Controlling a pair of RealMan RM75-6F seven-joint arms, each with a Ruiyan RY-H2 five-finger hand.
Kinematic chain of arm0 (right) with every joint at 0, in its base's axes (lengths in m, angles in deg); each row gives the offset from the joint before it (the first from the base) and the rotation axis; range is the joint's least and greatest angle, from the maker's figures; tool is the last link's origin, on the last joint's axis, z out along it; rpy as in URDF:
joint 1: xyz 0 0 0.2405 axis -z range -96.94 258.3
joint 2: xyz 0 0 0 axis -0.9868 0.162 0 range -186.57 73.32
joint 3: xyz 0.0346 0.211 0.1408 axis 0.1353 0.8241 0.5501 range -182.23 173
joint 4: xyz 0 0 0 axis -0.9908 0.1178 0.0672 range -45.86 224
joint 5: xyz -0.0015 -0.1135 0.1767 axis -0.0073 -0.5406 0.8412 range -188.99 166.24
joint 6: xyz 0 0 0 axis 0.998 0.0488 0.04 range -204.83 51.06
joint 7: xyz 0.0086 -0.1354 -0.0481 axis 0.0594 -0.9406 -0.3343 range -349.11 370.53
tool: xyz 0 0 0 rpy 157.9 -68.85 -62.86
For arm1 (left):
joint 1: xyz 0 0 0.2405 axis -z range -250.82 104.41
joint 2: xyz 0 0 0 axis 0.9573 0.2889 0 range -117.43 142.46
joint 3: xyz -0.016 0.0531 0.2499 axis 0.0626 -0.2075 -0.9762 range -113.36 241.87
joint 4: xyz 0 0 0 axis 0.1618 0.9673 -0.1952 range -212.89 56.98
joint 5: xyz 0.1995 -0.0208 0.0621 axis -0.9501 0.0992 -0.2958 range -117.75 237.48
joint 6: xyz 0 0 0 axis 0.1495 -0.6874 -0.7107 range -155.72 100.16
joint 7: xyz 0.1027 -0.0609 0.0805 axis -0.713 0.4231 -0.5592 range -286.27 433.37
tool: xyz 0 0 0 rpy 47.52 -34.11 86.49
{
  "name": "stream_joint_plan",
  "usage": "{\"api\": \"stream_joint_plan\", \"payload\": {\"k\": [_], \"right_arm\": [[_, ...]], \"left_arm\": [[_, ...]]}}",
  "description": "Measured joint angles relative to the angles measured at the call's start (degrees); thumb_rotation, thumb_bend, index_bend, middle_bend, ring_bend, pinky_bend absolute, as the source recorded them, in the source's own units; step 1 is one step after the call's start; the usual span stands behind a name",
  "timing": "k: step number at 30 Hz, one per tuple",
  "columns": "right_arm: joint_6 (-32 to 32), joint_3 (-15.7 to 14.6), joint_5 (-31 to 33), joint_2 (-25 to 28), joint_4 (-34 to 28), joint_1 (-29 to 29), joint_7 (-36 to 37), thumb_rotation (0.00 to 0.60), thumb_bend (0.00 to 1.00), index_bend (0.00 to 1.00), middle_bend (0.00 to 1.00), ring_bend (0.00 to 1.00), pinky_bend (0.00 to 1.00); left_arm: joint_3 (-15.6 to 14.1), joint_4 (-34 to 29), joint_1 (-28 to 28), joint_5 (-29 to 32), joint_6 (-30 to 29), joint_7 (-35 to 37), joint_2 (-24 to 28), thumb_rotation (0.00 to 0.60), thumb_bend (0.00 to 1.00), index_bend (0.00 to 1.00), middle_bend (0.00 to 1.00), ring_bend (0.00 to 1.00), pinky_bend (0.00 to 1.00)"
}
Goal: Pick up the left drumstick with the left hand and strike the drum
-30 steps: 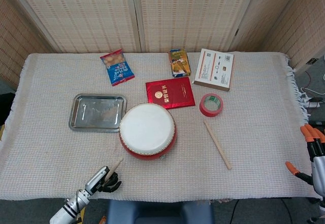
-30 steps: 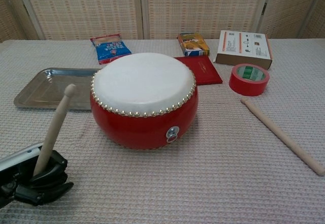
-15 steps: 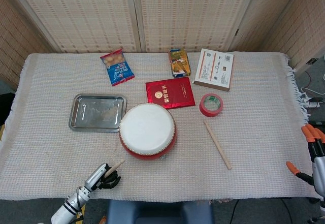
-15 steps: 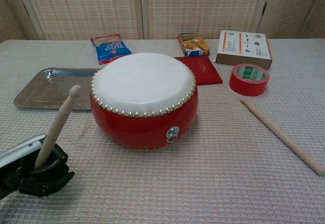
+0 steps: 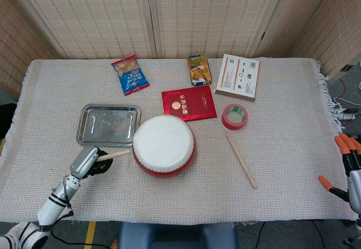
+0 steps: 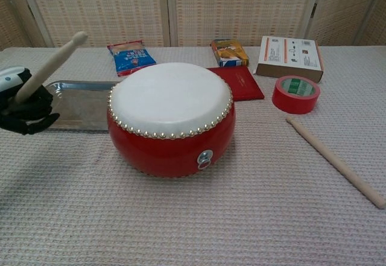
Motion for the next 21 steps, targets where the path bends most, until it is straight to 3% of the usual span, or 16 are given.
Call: {"api": "stream_joint_plan", "payload": {"k": [5, 11, 21], "right_arm": [[0.5, 0.3, -0.1, 0.2, 0.1, -0.6, 0.2, 0.6, 0.12, 0.06, 0.05, 0.0, 0.0], [0.3, 0.4, 0.1, 0.2, 0.7, -0.8, 1.1, 0.6, 0.12, 0.06, 0.05, 0.0, 0.0], [-0.6, 0.4, 0.4, 0.2, 2.0, -0.3, 2.9, 0.6, 0.12, 0.07, 0.05, 0.0, 0.0]], "left_arm": [[3.8, -2.7, 2.9, 4.8, 4.6, -13.1, 2.8, 0.6, 0.61, 1.0, 1.0, 1.0, 1.0], [6.1, -4.6, 6.6, 9.1, 10.0, -29.6, 3.4, 0.6, 0.61, 1.0, 1.0, 1.0, 1.0], [6.2, -4.9, 11.0, 12.7, 15.0, -53.3, 1.5, 0.6, 0.61, 1.0, 1.0, 1.0, 1.0]]}}
